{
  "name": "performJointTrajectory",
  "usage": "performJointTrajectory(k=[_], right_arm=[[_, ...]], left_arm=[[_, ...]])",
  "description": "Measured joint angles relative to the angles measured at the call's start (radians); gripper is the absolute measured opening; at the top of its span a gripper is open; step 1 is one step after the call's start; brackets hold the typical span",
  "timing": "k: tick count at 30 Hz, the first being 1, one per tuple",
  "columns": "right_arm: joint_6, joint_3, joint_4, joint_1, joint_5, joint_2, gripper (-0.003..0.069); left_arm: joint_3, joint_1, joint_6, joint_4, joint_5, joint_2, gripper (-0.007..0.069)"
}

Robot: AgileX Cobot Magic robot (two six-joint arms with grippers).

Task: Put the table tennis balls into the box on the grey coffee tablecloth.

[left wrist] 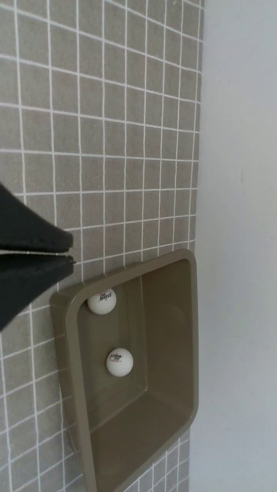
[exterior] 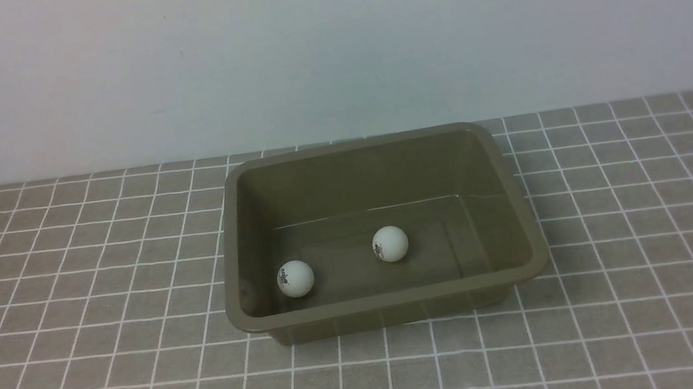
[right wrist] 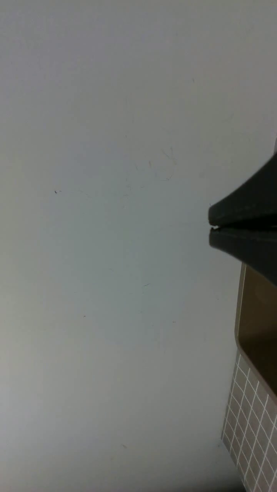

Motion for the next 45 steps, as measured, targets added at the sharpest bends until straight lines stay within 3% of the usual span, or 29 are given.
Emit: performJointTrajectory(k=[5, 11, 14, 45], right_arm=[[0.0, 0.0, 0.0, 0.0, 0.025, 0.0, -0.0013], [0.003, 0.0, 0.0, 0.0, 0.039, 0.0, -0.0013], [0.004, 0.0, 0.0, 0.0, 0.04, 0.0, -0.0013], [0.006, 0.001, -0.002, -0.003, 0.054, 0.0, -0.0013]], left_arm=[[0.085, 0.055, 0.122, 0.002, -0.09, -0.065, -0.0005], [0.39, 0.251, 0.412, -0.112, -0.279, -0.255, -0.0005], [0.522, 0.297, 0.473, -0.156, -0.327, -0.3, -0.0005], [0.585, 0.304, 0.48, -0.179, -0.327, -0.304, -0.0005]])
